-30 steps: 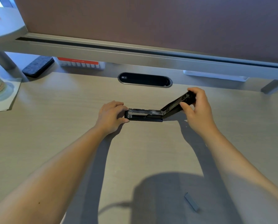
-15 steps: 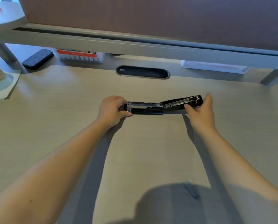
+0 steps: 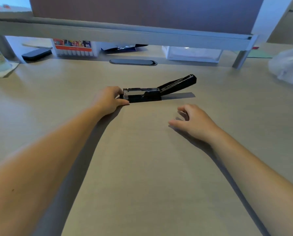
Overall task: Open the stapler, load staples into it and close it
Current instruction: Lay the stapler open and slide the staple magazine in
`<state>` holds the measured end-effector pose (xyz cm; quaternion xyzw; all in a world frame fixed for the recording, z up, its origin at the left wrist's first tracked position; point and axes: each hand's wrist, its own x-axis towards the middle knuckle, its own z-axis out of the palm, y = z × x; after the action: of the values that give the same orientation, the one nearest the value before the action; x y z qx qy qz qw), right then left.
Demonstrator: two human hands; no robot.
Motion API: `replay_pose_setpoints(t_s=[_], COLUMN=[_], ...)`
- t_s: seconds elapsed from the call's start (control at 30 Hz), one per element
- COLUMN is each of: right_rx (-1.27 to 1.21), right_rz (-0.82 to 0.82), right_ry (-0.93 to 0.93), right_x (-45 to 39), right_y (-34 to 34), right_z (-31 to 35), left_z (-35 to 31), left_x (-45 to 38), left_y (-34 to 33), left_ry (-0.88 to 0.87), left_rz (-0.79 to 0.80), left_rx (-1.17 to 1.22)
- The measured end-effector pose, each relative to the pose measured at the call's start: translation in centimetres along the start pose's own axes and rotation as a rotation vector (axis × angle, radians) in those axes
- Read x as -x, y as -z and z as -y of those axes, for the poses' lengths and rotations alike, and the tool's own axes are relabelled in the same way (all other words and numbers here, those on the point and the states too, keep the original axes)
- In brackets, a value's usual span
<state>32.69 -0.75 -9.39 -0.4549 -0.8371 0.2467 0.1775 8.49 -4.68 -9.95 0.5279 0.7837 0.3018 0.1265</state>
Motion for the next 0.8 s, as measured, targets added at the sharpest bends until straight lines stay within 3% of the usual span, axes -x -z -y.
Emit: replay_pose_setpoints(t_s=[0.3,0.63,0.8], right_rx=[0.121,-0.083,-0.062], right_rz=[-0.206,-0.238,-0.228], right_ry=[0.047,0.3,0.365], right_x=[2.7,1.4,-0.2], right_y=[-0.8,-0.8,-1.8], right_z=[0.0,3.8,5.9], left_z=[-1.5,-0.6,-0.3], left_x=[3.7,5.1,6.0], left_y=[0.2,1.0,1.5], left_ry=[0.04,-0.01,-0.051], left_rz=[0.008,0.036,0.074], left_rx=[-0.011,-0.023,-0.036])
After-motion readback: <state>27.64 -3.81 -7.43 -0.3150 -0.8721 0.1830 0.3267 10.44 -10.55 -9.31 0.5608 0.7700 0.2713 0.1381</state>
